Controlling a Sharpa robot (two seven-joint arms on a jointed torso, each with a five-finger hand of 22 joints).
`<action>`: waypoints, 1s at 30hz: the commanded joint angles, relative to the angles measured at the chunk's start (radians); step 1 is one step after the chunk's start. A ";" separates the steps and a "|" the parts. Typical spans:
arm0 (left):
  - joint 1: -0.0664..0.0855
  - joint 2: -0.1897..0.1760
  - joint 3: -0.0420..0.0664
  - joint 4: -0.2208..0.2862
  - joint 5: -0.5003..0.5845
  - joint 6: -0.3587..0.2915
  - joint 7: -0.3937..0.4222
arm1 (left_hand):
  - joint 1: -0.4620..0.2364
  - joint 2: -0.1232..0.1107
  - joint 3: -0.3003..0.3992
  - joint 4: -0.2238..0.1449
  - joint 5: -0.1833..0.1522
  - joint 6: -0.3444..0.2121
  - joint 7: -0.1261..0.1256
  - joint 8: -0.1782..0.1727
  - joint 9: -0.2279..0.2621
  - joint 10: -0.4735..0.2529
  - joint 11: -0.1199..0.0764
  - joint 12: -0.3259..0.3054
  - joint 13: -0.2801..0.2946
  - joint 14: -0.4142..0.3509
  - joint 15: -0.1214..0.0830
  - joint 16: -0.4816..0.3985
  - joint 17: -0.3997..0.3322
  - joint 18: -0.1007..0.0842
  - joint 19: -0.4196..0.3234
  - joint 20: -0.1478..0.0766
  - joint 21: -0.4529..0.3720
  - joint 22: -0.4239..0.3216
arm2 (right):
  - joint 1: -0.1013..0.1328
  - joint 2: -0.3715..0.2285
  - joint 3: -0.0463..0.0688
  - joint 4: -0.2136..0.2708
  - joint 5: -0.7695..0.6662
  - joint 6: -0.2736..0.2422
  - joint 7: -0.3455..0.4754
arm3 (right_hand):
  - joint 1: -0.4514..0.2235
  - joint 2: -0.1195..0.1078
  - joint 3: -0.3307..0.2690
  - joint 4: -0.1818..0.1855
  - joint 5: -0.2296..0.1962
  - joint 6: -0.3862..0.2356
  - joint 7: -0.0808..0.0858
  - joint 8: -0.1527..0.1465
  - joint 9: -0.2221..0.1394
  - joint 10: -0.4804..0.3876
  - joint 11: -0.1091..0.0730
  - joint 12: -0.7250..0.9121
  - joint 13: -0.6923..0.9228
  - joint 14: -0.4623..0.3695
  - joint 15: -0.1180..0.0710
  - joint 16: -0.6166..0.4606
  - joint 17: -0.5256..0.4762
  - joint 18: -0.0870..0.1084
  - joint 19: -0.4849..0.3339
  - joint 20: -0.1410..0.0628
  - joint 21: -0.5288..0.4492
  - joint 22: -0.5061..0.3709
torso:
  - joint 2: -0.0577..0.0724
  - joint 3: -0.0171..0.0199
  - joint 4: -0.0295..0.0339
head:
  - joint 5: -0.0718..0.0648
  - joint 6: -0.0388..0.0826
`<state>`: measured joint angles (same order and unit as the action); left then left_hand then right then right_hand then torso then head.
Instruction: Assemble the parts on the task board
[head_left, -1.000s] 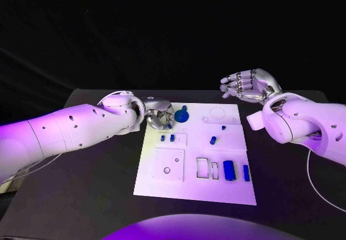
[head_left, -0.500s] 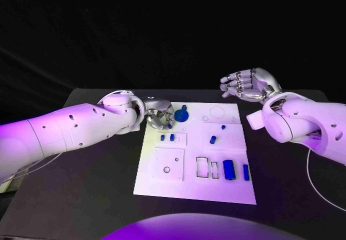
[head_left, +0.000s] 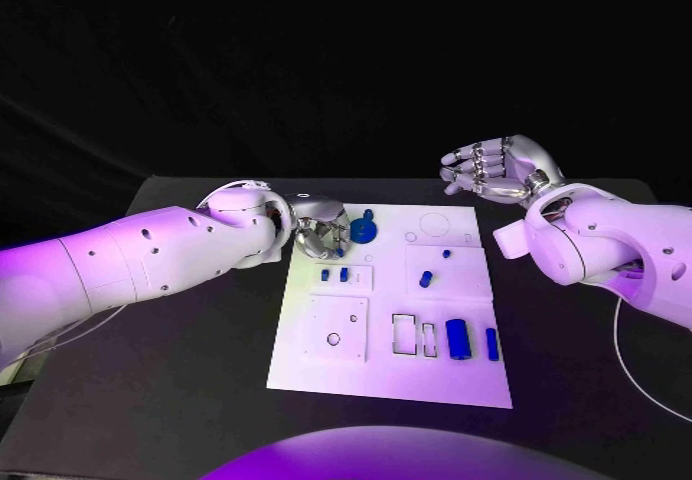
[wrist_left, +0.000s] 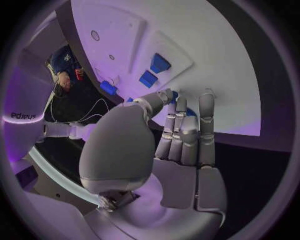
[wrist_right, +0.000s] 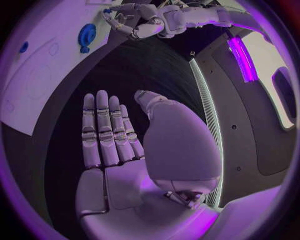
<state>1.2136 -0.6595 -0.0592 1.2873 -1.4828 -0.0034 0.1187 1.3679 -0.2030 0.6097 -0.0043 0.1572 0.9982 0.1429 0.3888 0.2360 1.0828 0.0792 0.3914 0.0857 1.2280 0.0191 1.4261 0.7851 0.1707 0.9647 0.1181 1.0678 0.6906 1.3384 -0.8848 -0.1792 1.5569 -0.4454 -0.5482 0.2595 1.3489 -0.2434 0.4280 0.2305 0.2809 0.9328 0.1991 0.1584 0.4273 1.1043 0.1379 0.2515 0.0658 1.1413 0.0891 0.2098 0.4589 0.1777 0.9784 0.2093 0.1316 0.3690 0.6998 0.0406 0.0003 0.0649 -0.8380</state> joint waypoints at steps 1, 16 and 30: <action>-0.002 0.004 -0.005 -0.001 0.007 0.042 -0.009 | -0.005 -0.001 -0.003 -0.003 -0.004 -0.019 0.007 -0.021 -0.006 -0.003 0.010 -0.015 -0.002 -0.011 0.004 -0.006 -0.009 0.013 -0.010 0.001 -0.009 -0.002 | 0.000 -0.002 0.000 0.002 -0.009 0.012 0.008 | -0.011 -0.003 0.008 0.000 -0.002 0.004 0.004 -0.002 -0.001 0.006 0.000 -0.003 -0.002 -0.003 0.004 -0.002 -0.001 0.005 -0.001 0.002 -0.003 -0.001 | 0.000 0.0004 0.0003 | -0.001 -0.004; -0.003 -0.001 -0.007 -0.002 0.009 0.034 -0.012 | -0.007 -0.002 -0.004 -0.003 -0.003 -0.017 0.008 -0.024 -0.007 -0.002 0.011 -0.021 -0.002 -0.014 0.006 -0.005 -0.015 0.013 -0.010 0.003 -0.010 -0.003 | 0.000 -0.006 0.000 0.002 -0.010 0.012 0.006 | -0.011 -0.003 0.008 0.000 -0.002 0.004 0.004 -0.002 -0.001 0.006 0.000 -0.003 -0.002 -0.003 0.004 -0.003 -0.001 0.005 -0.001 0.002 -0.003 -0.001 | -0.001 0.0002 -0.0003 | -0.002 -0.005; -0.003 -0.003 -0.006 0.002 0.010 0.030 -0.007 | -0.010 -0.011 -0.008 -0.004 -0.003 -0.027 0.011 -0.039 -0.010 -0.001 0.014 -0.031 0.000 -0.022 0.008 -0.007 -0.029 0.013 -0.011 0.005 -0.013 -0.004 | 0.000 -0.005 0.000 0.001 -0.010 0.011 0.006 | -0.011 -0.003 0.008 -0.001 -0.002 0.003 0.004 -0.003 -0.002 0.006 0.000 -0.005 -0.002 -0.004 0.004 -0.004 -0.002 0.005 -0.001 0.002 -0.004 -0.002 | 0.000 -0.0007 0.0004 | 0.000 -0.003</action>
<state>1.2116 -0.6626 -0.0644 1.2871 -1.4761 0.0104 0.1103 1.3600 -0.2110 0.6070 -0.0071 0.1572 0.9751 0.1550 0.3521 0.2283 1.0812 0.0879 0.3631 0.0843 1.2112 0.0289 1.4237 0.7576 0.1708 0.9612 0.1216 1.0609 0.6870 1.3385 -0.8901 -0.1791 1.5572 -0.4457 -0.5482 0.2590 1.3448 -0.2475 0.4310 0.2275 0.2809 0.9328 0.1991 0.1584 0.4264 1.1043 0.1379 0.2516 0.0658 1.1413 0.0892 0.2099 0.4591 0.1778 0.9785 0.2093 0.1317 0.3676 0.6992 0.0402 0.0009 0.0632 -0.8414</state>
